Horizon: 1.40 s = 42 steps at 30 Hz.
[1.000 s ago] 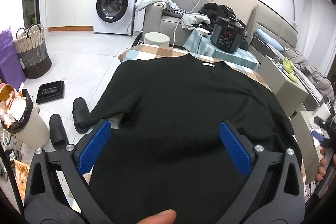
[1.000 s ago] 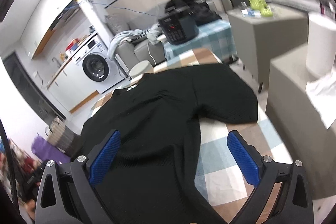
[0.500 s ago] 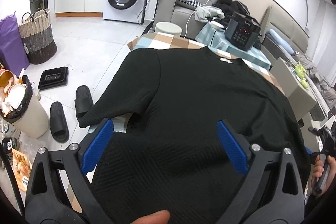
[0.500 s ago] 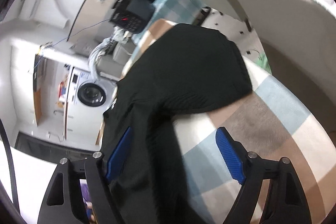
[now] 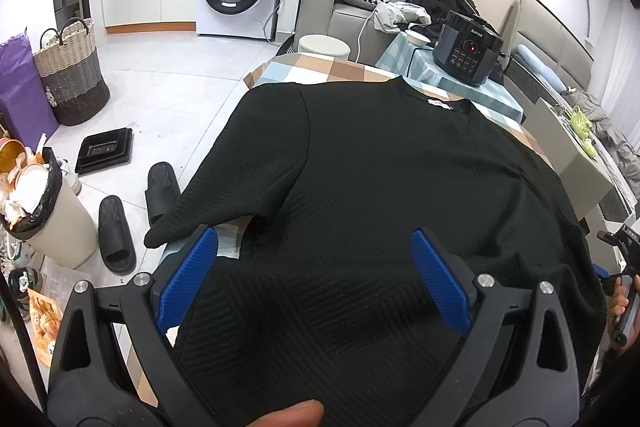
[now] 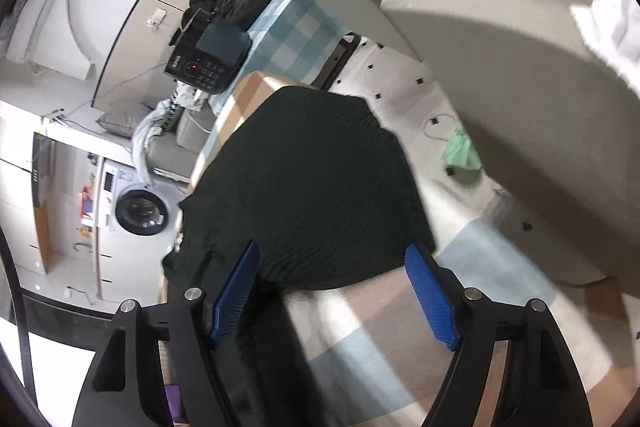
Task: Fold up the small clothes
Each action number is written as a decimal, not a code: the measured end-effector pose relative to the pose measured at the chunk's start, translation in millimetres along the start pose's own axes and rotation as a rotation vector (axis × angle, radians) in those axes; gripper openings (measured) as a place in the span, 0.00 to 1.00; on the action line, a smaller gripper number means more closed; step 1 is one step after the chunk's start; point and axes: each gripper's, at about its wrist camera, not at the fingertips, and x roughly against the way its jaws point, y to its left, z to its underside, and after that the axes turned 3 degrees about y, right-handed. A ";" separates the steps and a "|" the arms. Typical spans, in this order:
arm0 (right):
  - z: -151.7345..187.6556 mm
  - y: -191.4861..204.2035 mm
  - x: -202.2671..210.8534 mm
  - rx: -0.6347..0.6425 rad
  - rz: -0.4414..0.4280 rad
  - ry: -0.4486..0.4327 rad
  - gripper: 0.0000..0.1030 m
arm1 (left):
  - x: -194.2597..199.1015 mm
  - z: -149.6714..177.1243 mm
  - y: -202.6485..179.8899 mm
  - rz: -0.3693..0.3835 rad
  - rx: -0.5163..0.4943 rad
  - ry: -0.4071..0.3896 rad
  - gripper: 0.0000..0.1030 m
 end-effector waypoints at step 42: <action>83.5 217.1 -39.8 0.848 -0.134 0.102 0.12 | 18.7 12.7 53.5 -0.026 0.081 -0.020 0.94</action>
